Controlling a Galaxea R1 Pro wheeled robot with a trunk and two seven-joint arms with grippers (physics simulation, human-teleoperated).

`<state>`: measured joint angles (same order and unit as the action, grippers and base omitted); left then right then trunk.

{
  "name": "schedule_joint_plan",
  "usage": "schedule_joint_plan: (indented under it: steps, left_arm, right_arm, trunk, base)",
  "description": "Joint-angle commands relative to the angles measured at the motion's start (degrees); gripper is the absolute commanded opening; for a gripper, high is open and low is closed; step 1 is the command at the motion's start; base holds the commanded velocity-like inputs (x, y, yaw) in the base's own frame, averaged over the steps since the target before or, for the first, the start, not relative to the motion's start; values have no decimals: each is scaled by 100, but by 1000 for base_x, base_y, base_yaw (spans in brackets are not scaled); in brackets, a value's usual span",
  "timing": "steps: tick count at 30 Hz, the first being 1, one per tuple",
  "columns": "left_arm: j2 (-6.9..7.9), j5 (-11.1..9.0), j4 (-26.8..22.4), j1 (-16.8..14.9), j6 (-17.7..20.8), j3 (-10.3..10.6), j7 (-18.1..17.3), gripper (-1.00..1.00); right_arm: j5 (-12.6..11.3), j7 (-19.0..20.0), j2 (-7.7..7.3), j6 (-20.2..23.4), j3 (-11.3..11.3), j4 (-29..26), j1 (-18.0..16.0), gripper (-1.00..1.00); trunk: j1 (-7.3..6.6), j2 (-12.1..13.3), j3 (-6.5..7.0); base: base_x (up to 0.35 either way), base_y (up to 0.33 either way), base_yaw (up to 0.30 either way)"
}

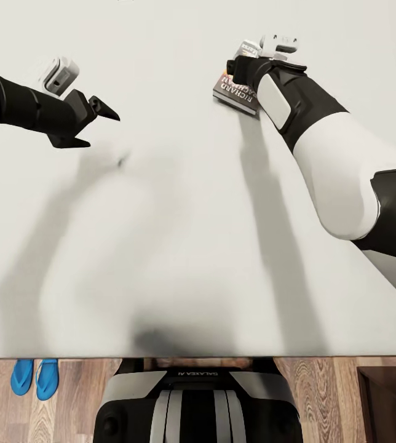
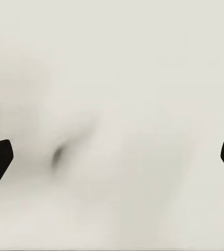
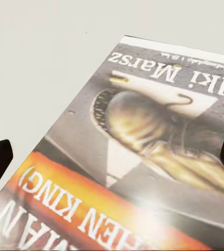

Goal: In the bedroom, move the book from the bed onto either nightstand, and place the two sandals side by side next to the bed.

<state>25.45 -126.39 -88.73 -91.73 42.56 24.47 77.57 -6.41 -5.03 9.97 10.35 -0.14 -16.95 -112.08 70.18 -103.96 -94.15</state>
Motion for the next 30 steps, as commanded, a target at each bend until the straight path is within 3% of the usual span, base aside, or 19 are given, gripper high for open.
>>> schedule_joint_plan:
  steps: [1,30]
  left_arm:
    - [4,-25,-3,-6,50,3,37,100]
    - [-4,-24,-4,-2,50,-13,33,100]
  right_arm:
    - [-76,-24,3,25,-18,504,2,100]
    - [-75,-24,3,38,-15,517,-48,100]
  trunk:
    - [-1,-1,-3]
    - [-1,-1,-3]
  base:
    - [-179,0,0]
    - [-73,-7,0]
